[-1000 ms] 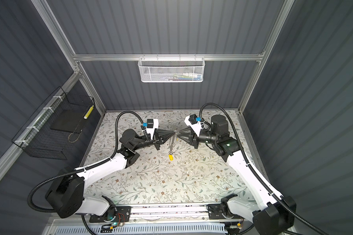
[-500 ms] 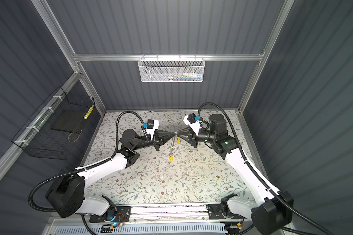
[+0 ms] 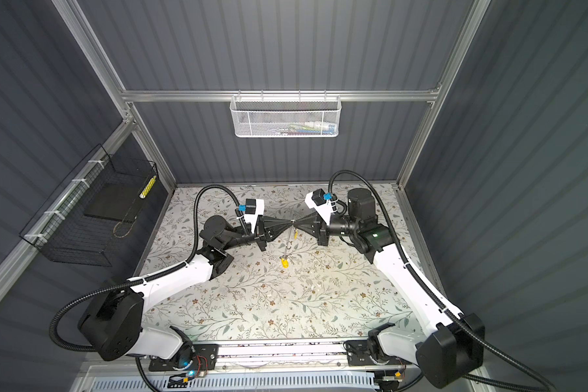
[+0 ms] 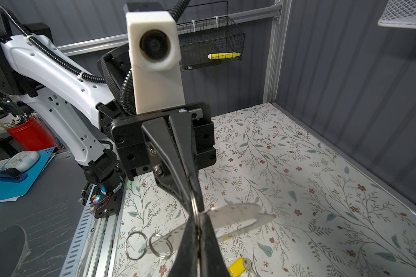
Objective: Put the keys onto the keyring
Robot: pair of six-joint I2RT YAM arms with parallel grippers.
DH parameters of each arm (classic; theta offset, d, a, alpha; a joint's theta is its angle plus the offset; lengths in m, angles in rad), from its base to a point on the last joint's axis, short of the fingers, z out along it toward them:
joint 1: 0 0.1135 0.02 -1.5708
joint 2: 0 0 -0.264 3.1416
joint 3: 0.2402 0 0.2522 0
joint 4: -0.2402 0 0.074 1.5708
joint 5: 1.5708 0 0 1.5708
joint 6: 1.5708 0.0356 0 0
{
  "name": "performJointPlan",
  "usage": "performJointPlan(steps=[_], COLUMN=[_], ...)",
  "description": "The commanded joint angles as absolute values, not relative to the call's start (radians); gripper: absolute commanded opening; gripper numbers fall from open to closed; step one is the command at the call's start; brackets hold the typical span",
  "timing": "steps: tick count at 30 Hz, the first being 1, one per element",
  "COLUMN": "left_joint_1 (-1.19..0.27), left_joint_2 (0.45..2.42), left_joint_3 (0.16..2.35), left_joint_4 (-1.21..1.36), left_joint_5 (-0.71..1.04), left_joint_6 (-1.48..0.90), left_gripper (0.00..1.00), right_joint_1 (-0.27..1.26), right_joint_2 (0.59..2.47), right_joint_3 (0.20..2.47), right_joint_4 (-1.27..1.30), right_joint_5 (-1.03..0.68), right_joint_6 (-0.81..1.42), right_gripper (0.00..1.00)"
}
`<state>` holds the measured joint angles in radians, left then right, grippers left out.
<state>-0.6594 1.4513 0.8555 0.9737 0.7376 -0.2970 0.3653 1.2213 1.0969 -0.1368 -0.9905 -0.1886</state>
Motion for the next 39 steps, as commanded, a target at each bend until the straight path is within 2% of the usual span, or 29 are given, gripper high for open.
performJointPlan(steps=[1,5,7,9,11,14,19,28,39], left_joint_1=[-0.667,-0.667,-0.667,-0.667,-0.668,-0.669,-0.679,-0.807,-0.902], left_joint_2=[1.461,1.435,1.397,1.341,1.283,1.233,1.244,1.284,1.246], left_joint_3=[0.865,0.871,0.884,0.911,0.941,1.008,1.118,1.146,1.070], left_joint_4=[1.017,0.907,0.754,0.549,0.374,0.168,-0.027,-0.052,0.076], left_joint_5=[0.758,0.723,0.683,0.599,0.423,0.225,0.091,0.040,-0.027], left_joint_6=[-0.305,-0.269,-0.197,-0.091,-0.029,0.028,0.069,0.318,0.546], left_gripper=[0.00,0.01,0.15,0.20,0.25,0.24,0.17,0.17,0.17], right_joint_1=[0.367,0.367,0.366,0.367,0.367,0.366,0.371,0.383,0.402], right_joint_2=[1.226,1.225,1.233,1.248,1.273,1.318,1.408,1.568,1.656], right_joint_3=[1.131,1.168,1.209,1.266,1.336,1.442,1.614,1.879,1.959], right_joint_4=[-0.149,-0.248,-0.334,-0.452,-0.576,-0.733,-0.933,-1.246,-1.353], right_joint_5=[-1.009,-0.965,-0.937,-0.912,-0.882,-0.839,-0.785,-0.713,-0.699], right_joint_6=[-0.207,-0.286,-0.342,-0.402,-0.458,-0.521,-0.574,-0.624,-0.627], right_gripper=[0.00,0.00,0.00,0.00,0.00,0.00,0.00,0.00,0.00])
